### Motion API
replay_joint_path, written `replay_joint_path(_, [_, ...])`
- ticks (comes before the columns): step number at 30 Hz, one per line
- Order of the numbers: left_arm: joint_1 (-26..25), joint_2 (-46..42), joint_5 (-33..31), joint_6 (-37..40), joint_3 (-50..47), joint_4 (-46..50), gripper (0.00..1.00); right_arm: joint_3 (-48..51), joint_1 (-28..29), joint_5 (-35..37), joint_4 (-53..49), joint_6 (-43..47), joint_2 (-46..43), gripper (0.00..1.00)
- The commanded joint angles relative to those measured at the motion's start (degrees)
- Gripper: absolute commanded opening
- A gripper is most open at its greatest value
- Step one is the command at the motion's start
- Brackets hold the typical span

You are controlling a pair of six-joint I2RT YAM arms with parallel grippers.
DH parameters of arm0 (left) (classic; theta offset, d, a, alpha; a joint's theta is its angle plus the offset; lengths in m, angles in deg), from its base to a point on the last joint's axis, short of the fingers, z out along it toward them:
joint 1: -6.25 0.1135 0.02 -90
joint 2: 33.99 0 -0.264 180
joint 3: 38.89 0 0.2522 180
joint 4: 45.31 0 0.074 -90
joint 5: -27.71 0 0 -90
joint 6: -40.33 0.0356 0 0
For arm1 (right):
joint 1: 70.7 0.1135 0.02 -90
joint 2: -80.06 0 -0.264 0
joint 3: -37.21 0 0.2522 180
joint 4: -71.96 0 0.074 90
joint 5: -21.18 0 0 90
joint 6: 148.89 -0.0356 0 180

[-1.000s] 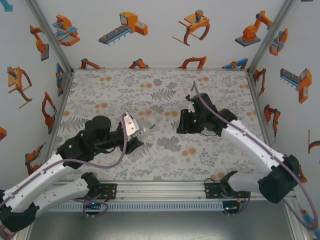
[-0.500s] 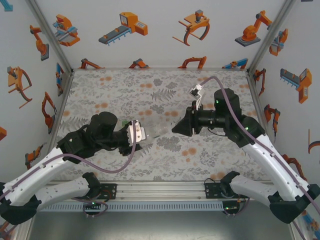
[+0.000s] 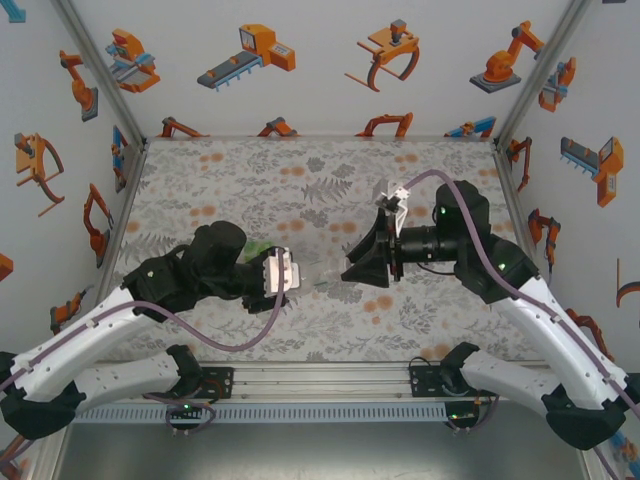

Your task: Screw on the bottle caps

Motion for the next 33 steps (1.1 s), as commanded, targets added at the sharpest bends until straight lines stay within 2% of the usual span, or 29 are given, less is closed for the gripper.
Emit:
replay_joint_path(1, [-0.3,-0.1,2.0,1.4,2.3,0.5,0.0,-1.7,1.2,0.1,-0.6,3.1,0.4,0.01])
replay_joint_path(15, [-0.4,-2.0,3.7,0.8,1.4,-1.4,0.0,-1.9,3.2,5.2,-3.9,6.6,0.9,0.0])
replay_joint_path(33, [-0.6,-0.6,4.8,0.9,1.1,-1.5,0.0,-4.2,6.4,5.7,-4.0,7.8,2.1,0.0])
